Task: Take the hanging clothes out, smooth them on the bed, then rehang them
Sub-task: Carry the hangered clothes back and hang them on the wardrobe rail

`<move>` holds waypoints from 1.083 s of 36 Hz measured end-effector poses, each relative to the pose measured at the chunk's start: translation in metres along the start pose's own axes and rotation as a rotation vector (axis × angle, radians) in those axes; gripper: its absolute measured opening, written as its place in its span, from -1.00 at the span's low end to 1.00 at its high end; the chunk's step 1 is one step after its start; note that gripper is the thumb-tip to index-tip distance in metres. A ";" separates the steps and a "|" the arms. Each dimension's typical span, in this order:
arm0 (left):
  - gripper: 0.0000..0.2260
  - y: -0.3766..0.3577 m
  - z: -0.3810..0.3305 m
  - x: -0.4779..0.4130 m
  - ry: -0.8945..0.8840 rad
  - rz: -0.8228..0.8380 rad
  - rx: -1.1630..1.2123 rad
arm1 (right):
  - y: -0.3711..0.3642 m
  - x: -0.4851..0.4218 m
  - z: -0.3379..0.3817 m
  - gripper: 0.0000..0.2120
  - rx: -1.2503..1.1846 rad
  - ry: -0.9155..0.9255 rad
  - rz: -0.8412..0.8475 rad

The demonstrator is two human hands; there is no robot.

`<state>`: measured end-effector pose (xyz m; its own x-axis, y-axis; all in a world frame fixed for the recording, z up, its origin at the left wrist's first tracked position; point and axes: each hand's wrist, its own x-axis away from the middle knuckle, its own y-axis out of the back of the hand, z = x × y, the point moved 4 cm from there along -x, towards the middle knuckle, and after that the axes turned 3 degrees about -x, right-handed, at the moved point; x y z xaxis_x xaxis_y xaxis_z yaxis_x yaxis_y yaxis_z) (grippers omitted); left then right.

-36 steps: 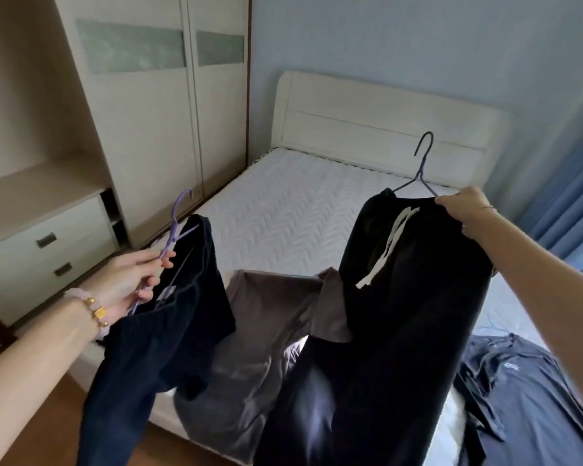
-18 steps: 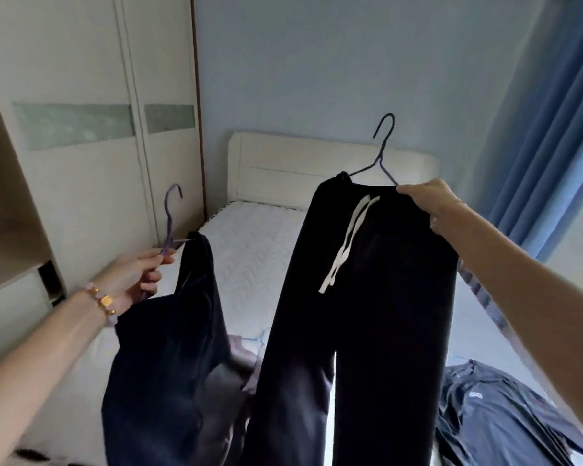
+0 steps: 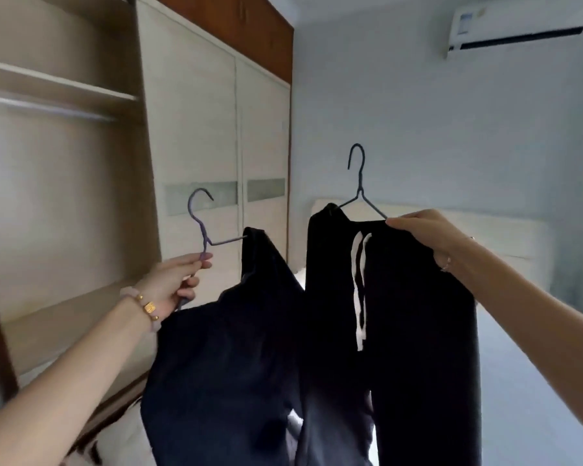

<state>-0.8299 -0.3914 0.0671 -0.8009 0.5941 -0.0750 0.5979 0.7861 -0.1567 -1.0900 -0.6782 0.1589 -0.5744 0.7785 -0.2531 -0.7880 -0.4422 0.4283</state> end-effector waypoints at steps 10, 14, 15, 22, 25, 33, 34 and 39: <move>-0.81 0.142 -0.039 0.065 -0.042 -0.255 -0.084 | -0.171 -0.001 0.078 -0.85 -0.041 0.199 0.352; -0.81 0.217 -0.049 0.087 -0.014 -0.351 -0.101 | -0.258 0.008 0.115 -0.88 -0.168 0.174 0.483; -0.81 0.236 -0.051 0.090 -0.010 -0.368 -0.111 | -0.280 0.010 0.125 -0.87 -0.190 0.169 0.510; -0.81 0.378 -0.075 0.107 -0.026 -0.528 -0.171 | -0.429 0.027 0.200 -0.86 -0.349 0.162 0.656; -0.80 0.428 -0.093 0.110 -0.049 -0.578 -0.200 | -0.486 0.032 0.233 -0.77 -0.412 0.146 0.679; -0.81 0.531 -0.119 0.088 -0.095 -0.644 -0.255 | -0.591 0.015 0.288 -0.89 -0.506 0.092 0.668; -0.81 0.540 -0.117 0.083 -0.092 -0.644 -0.263 | -0.602 0.009 0.289 -0.87 -0.516 0.078 0.657; -0.77 0.593 -0.100 0.046 -0.062 -0.642 -0.272 | -0.651 -0.024 0.288 -0.92 -0.538 0.044 0.596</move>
<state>-0.5092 0.1188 0.0692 -0.9942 -0.0062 -0.1071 -0.0130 0.9979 0.0630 -0.4991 -0.2808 0.1360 -0.9315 0.3305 -0.1521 -0.3383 -0.9406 0.0279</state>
